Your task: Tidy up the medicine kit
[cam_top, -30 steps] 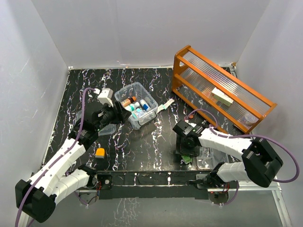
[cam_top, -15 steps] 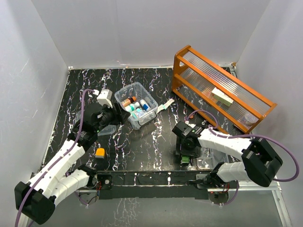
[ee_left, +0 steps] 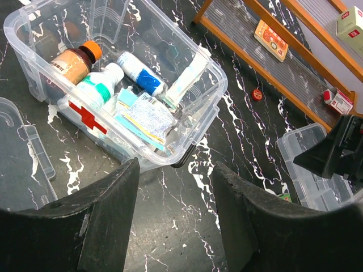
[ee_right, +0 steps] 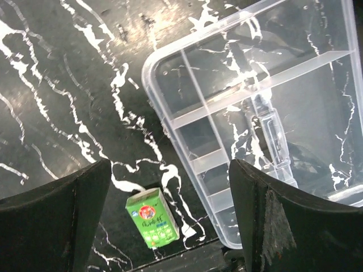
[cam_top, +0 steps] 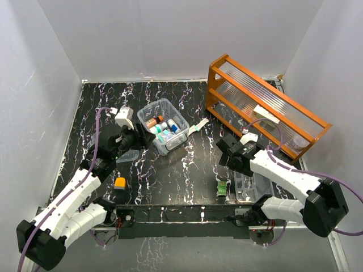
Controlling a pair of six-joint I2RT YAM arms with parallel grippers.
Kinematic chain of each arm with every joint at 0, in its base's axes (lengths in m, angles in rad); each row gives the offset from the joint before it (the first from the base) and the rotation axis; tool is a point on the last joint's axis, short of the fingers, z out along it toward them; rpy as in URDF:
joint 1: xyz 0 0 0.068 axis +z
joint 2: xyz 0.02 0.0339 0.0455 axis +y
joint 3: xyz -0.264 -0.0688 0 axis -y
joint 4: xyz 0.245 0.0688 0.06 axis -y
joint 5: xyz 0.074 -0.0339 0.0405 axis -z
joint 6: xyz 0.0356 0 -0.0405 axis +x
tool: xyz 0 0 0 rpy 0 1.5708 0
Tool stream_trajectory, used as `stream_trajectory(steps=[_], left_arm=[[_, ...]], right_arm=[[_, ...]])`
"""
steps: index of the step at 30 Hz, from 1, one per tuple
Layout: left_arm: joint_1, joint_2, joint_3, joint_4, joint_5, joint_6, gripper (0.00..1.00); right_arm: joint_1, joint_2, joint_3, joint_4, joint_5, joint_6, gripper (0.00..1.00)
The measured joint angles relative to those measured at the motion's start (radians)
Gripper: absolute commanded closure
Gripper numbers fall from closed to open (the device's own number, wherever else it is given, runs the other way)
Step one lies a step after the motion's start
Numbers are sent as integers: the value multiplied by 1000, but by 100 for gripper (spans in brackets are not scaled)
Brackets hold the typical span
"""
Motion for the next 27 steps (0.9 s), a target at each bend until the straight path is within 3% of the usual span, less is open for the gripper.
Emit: stream_trajectory(steps=[8,16,27], left_arm=[[0,0,-1,-3,0,0,46],[0,0,-2,-7,-4,1,46],[0,0,-2,-6,-10,3,46]], right_arm=[[-109,58,-46,42,-15,-5,16],[-144,109,-113,157,-140,-130,39],[-128,199,-81,329,-306,-350,47]])
